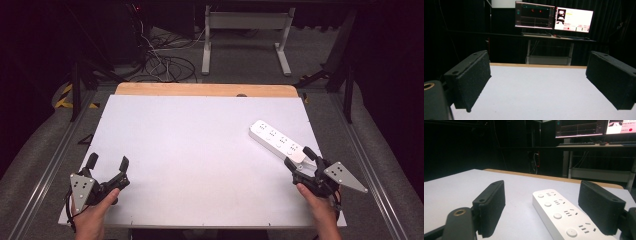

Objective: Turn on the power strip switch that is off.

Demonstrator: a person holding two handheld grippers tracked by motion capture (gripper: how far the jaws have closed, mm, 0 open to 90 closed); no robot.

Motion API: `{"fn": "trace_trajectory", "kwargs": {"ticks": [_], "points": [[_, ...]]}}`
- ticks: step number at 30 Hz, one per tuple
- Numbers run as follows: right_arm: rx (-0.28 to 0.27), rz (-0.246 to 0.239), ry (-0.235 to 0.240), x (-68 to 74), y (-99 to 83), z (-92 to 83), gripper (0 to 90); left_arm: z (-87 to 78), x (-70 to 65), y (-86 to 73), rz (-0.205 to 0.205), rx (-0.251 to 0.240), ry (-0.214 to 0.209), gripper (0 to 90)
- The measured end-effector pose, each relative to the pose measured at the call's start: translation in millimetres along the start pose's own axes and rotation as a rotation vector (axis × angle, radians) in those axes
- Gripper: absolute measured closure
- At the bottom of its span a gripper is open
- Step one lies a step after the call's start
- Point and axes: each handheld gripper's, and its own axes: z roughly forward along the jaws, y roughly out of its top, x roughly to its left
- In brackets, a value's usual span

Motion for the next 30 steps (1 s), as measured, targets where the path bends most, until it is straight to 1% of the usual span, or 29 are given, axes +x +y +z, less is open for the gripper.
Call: {"fn": "trace_trajectory", "kwargs": {"ticks": [6,10,15,16,21,23,26,27,30], "points": [[-0.003,0.001,-0.005,-0.4,0.4,-1.3,22.8,0.6,-0.7,0.1,-0.001,0.000,-0.004,6.4],[-0.013,0.001,-0.019,-1.0,0.8,-2.8,23.4,2.1,-1.2,0.1,-0.002,-0.003,-0.004,6.5],[-0.027,0.006,-0.016,-1.5,2.7,-4.8,27.3,3.0,-2.1,-0.3,-0.003,-0.002,-0.008,6.5],[-0.028,-0.003,-0.021,-1.2,3.1,-5.2,28.1,3.0,-1.9,-0.2,-0.002,0.000,-0.010,6.5],[-0.040,-0.013,-0.026,0.8,5.5,-7.5,30.3,3.6,-2.1,-0.1,-0.001,-0.001,-0.011,6.6],[-0.032,-0.010,-0.032,1.2,6.5,-8.0,31.1,3.4,-2.2,-0.3,-0.003,0.002,-0.012,6.6],[-0.041,-0.009,-0.030,1.2,7.4,-7.9,32.5,3.4,-2.2,-0.3,0.000,0.001,-0.012,6.6],[-0.046,-0.016,-0.029,1.4,8.2,-8.0,34.8,3.4,-2.4,-0.3,-0.003,0.002,-0.014,6.6],[-0.048,-0.022,-0.028,2.0,8.5,-7.8,35.8,3.5,-2.0,0.0,-0.001,-0.002,-0.013,6.6]]}}
